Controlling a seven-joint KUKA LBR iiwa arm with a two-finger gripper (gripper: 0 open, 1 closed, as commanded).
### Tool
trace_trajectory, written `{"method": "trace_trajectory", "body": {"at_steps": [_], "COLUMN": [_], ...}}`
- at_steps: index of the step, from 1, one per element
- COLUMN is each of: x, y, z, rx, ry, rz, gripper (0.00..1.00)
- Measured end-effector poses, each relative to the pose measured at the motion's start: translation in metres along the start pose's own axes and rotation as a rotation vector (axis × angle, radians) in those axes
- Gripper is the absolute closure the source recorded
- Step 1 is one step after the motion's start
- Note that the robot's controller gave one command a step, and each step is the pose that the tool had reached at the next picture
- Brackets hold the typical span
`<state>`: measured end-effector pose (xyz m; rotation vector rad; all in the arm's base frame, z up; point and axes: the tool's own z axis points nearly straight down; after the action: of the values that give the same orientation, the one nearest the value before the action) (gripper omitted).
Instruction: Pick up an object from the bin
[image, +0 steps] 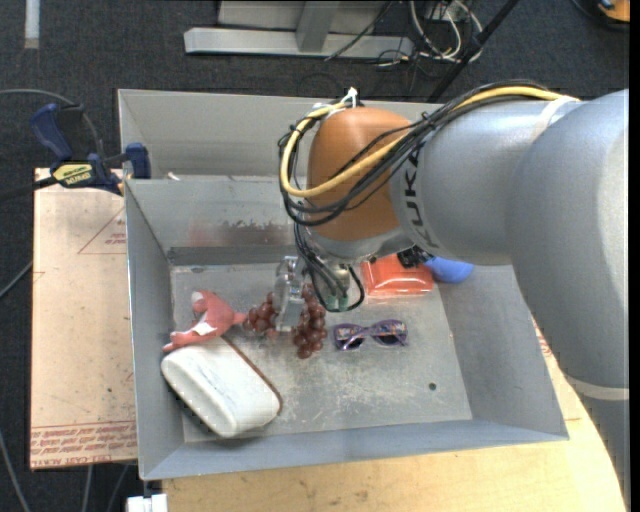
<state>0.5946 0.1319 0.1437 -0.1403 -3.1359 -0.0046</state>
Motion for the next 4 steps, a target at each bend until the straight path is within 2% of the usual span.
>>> {"method": "trace_trajectory", "body": {"at_steps": [1,2,3,4], "x": [0.0,0.0,-0.003,-0.002], "y": [-0.015,-0.015,0.0,0.011], "z": [-0.095,-0.095,-0.078,-0.063], "rx": [-0.005,-0.005,-0.005,-0.005], "ry": [-0.012,-0.012,-0.021,-0.02], "rz": [0.002,0.002,-0.061,-0.108], "gripper": [1.0,1.0,1.0,1.0]}}
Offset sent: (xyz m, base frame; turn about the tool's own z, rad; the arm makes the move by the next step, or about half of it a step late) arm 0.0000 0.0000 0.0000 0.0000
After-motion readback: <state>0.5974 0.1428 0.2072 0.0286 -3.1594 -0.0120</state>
